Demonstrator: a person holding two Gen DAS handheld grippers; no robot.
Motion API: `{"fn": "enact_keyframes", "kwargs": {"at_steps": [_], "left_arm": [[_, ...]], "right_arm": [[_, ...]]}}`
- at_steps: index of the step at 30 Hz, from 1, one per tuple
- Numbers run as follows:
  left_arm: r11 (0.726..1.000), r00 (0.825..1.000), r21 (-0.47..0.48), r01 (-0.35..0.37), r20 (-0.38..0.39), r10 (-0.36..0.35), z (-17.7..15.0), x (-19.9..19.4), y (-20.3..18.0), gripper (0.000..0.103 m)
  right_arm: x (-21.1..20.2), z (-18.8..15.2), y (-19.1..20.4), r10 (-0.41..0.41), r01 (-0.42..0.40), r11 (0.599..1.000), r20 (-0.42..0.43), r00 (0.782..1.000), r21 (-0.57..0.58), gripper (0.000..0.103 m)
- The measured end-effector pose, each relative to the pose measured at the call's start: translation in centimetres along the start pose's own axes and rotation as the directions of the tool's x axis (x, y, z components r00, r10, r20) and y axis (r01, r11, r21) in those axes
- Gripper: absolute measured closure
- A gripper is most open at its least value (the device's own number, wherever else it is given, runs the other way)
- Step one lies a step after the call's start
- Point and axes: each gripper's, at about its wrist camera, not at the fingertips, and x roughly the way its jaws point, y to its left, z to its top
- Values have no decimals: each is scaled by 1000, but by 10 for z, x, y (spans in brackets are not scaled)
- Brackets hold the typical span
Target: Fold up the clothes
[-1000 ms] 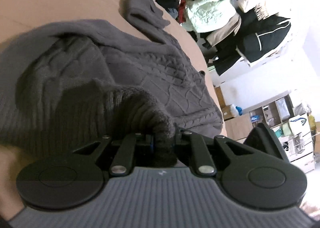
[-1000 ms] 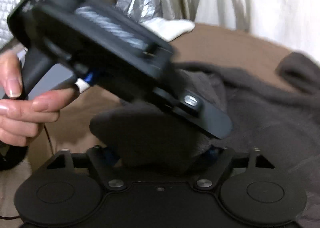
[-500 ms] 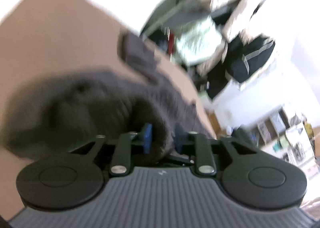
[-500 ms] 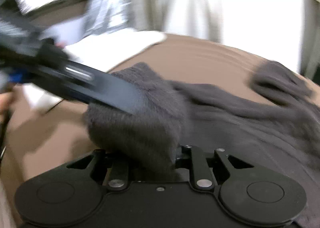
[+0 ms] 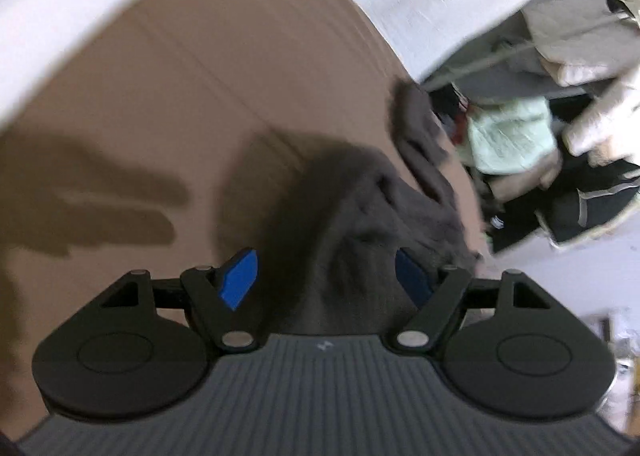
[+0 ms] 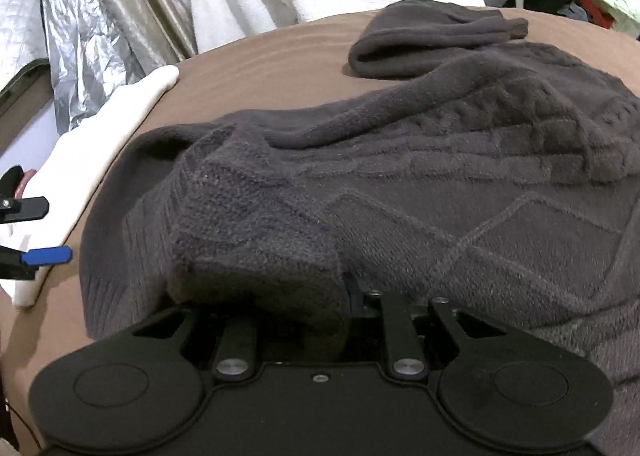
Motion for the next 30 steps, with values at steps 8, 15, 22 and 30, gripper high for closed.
{"fn": "enact_keyframes", "kwargs": {"at_steps": [8, 15, 22, 30], "left_arm": [[808, 875, 351, -472, 77, 478, -27, 84, -31, 9], [696, 813, 431, -574, 399, 423, -1, 27, -89, 94], [526, 678, 428, -735, 461, 573, 83, -7, -100, 65], [531, 652, 383, -756, 366, 663, 80, 45, -71, 53]], "right_arm": [[-7, -1, 8, 15, -14, 995, 11, 1000, -102, 79], [-35, 2, 42, 217, -211, 966, 31, 976, -148, 83], [-70, 11, 127, 492, -510, 794, -144, 859, -331, 76], [-63, 32, 104, 509, -535, 792, -165, 845, -294, 56]]}}
